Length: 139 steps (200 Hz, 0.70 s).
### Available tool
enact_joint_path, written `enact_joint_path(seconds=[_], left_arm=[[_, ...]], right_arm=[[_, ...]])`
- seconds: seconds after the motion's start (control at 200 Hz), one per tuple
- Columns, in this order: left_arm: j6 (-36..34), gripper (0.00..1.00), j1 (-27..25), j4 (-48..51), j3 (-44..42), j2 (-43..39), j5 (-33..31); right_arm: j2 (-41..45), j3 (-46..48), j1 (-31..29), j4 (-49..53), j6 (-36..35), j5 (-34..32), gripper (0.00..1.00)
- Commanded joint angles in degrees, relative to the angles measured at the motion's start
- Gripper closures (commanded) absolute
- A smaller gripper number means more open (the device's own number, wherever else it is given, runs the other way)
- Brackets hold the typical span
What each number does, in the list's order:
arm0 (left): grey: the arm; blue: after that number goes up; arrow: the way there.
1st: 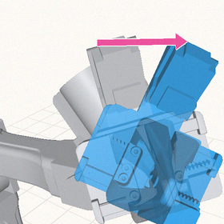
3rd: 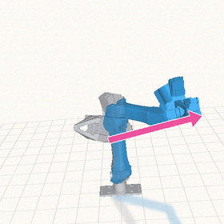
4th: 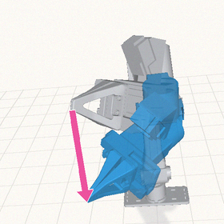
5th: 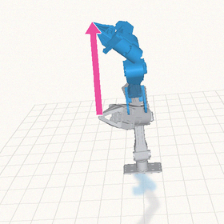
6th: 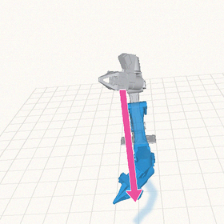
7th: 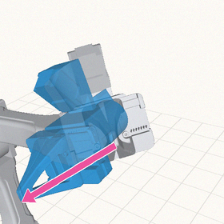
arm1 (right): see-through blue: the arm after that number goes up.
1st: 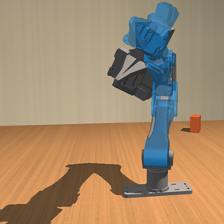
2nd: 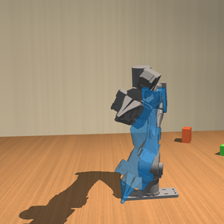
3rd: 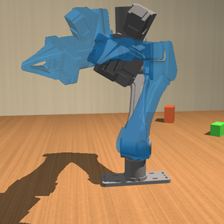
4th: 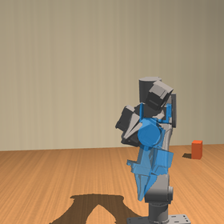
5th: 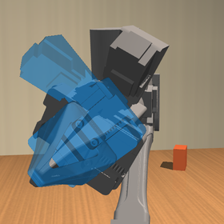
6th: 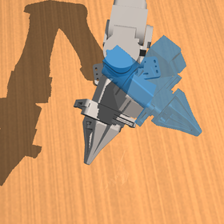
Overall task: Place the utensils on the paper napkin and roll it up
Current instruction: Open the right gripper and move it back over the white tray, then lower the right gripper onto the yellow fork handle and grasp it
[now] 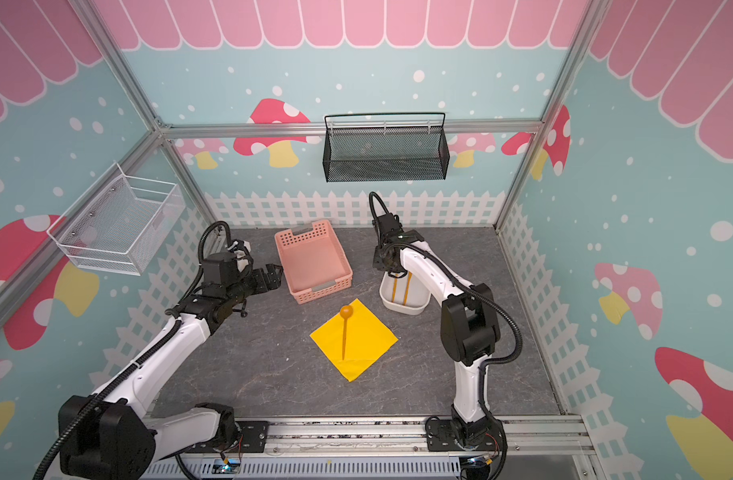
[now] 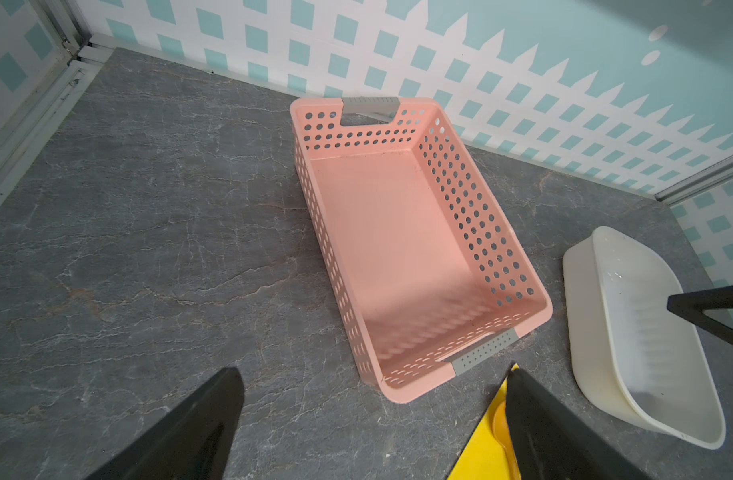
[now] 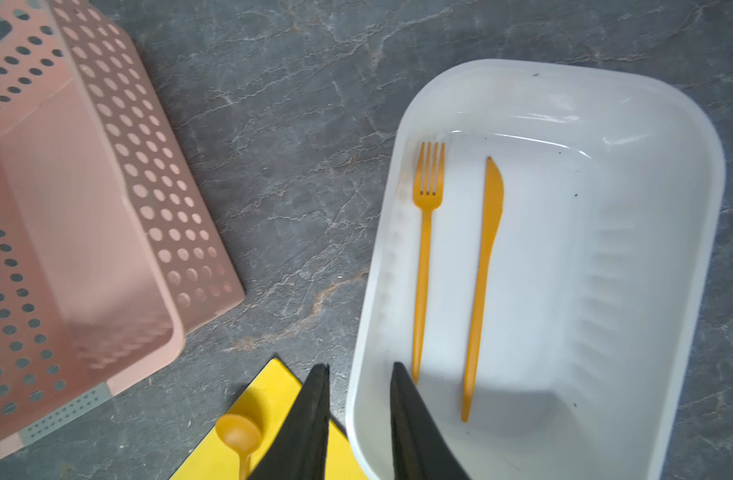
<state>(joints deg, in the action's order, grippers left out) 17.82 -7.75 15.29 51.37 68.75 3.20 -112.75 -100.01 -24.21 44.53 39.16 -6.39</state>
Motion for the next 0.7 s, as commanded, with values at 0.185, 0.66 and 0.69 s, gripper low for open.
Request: enact_joint_path(seconds=[0.185, 0.66, 0.69], left_arm=[[1.0, 0.0, 0.7, 0.5, 1.6, 0.2, -0.2], [1.2, 0.0, 0.8, 0.3, 1.4, 1.2, -0.3], [1.4, 0.0, 0.8, 0.3, 1.4, 1.3, -0.2]], right_arm=[[-6.7, -2.2, 4.7, 1.1, -3.6, 4.3, 0.72], [-16.1, -9.2, 6.2, 1.3, -3.7, 6.8, 0.76], [-16.4, -9.3, 6.3, 1.3, -3.6, 6.8, 0.76]])
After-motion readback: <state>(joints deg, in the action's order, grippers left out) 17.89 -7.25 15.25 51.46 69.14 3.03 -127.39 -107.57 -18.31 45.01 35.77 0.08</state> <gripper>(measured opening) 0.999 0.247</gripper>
